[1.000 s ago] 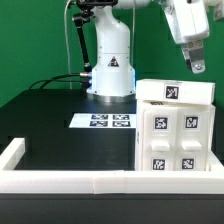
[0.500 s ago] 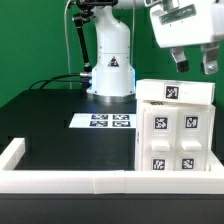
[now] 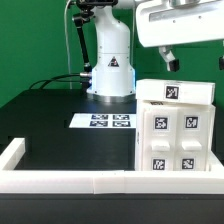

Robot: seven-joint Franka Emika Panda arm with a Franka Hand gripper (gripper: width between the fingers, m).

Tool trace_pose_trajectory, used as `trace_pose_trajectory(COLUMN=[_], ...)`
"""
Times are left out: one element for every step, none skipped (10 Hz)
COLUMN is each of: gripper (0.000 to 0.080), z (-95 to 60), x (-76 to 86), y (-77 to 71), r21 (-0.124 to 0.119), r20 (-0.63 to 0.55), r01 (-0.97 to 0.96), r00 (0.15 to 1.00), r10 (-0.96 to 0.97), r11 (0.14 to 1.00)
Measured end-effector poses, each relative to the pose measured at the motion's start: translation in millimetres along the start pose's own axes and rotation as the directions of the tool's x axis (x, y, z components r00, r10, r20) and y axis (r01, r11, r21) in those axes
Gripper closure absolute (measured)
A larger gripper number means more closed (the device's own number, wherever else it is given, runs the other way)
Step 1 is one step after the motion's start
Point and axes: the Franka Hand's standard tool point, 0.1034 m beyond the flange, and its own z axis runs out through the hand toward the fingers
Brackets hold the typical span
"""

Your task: Assemble cabinet

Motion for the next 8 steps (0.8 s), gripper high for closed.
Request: trace_pose_trajectory(gripper=[0.0002,0.0002,0.0002,0.0002,0.0002,0.0002,0.0002,0.0002], z=[0.3,0.7,0.1,-0.1,-0.4,-0.5,-0.6,-0.5], x=[0.5,2.7,5.9,7.3,8.7,9.0,9.1,9.8], y=[1.1,4.8,8.0,9.3,10.4,10.7,10.0,10.9], r21=[-0.010,-0.052,-0.088,-0.102,-0.114,-0.126,-0.133,-0.129], r20=[-0.005,-0.016,-0.011,0.000,0.015,0.033,0.046,0.057], r01=[0.112,0.332,0.530,0.641,0.747,0.823,0.868,0.905], r00=[0.994,0.943,0.846,0.764,0.660,0.562,0.488,0.416], r10=[-0.112,-0.334,-0.532,-0.645,-0.751,-0.827,-0.872,-0.908], r11=[0.994,0.942,0.844,0.760,0.655,0.554,0.479,0.406])
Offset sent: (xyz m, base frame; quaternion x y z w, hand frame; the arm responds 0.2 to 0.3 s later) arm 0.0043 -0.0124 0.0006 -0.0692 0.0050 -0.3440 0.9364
